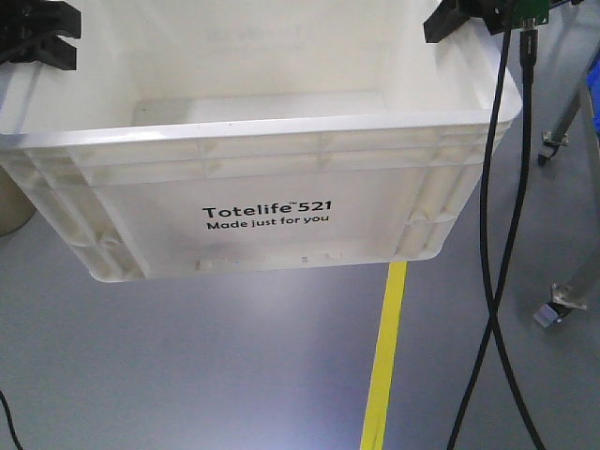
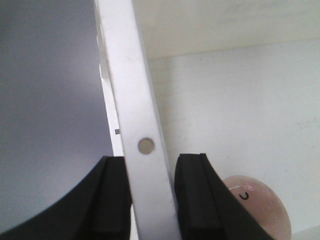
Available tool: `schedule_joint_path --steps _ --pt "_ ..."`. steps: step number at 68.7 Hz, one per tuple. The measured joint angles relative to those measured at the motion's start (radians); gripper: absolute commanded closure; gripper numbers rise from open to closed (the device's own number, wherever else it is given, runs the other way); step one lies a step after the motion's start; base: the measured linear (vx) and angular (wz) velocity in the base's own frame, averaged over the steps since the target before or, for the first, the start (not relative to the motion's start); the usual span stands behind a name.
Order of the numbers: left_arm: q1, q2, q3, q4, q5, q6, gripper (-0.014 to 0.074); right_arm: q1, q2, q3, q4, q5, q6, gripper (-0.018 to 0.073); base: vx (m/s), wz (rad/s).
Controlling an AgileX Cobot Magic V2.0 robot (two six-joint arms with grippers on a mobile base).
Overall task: Place moving items into box and shelve
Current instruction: 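Hold the crate with both grippers while the base drives away, then keep both grippers clamped on the crate rims while driving across the floor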
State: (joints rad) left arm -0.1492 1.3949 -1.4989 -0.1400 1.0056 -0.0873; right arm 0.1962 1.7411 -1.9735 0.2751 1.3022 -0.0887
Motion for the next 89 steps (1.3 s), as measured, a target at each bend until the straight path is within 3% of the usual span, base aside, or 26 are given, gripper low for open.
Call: schedule_joint_path --steps 89 --pt "0.0 0.0 0.0 0.0 0.0 0.0 0.0613 0.0 0.0 0.0 0.0 0.0 0.0 0.057 0.54 -0.13"
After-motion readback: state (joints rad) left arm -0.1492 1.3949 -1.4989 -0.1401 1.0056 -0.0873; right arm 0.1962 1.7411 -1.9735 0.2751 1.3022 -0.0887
